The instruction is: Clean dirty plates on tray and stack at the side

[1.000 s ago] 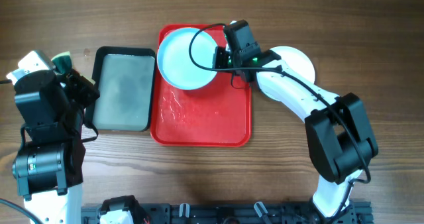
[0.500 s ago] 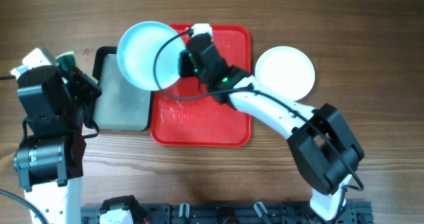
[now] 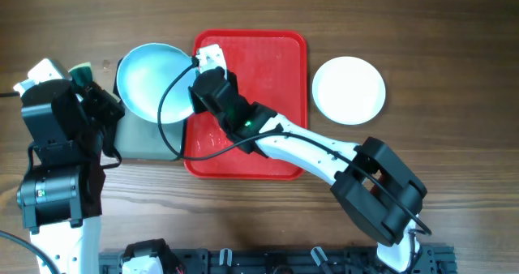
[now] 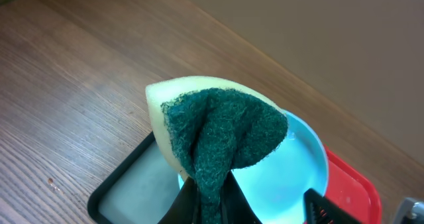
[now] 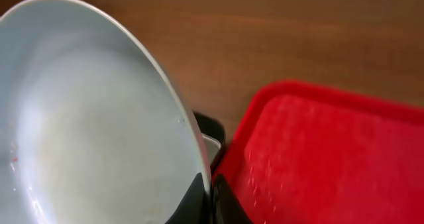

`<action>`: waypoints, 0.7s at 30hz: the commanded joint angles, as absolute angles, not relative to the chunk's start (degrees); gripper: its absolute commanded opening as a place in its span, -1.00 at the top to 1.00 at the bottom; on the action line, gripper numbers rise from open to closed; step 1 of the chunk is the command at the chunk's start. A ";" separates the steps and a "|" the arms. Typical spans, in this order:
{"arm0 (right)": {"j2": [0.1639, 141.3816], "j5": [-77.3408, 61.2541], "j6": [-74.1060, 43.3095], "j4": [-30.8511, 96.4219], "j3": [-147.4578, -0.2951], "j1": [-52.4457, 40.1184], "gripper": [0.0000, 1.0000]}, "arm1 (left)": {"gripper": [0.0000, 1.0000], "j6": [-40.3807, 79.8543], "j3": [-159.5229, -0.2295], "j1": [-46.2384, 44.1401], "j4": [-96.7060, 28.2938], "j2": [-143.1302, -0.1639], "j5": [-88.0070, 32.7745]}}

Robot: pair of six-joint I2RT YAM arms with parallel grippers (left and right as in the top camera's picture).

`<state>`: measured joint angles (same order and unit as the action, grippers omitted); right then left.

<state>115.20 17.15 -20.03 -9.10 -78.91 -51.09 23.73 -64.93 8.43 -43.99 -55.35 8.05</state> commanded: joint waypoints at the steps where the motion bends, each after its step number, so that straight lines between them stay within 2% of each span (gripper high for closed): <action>1: 115.87 19.99 -8.69 -12.43 -80.27 -51.13 0.91 | 0.92 24.45 -64.95 8.54 -43.68 -55.31 7.55; 8: 115.87 22.06 9.08 -22.48 -80.27 -51.86 0.92 | 0.92 24.47 -64.95 8.54 -42.44 -55.31 7.55; 16: 116.29 18.83 19.18 -29.54 -80.27 -56.69 0.91 | 0.92 24.45 -64.95 8.54 -42.37 -55.31 7.55; 21: 119.52 20.18 35.42 -35.81 -80.27 -61.01 0.92 | 0.92 24.47 -64.95 8.54 -41.93 -55.31 7.55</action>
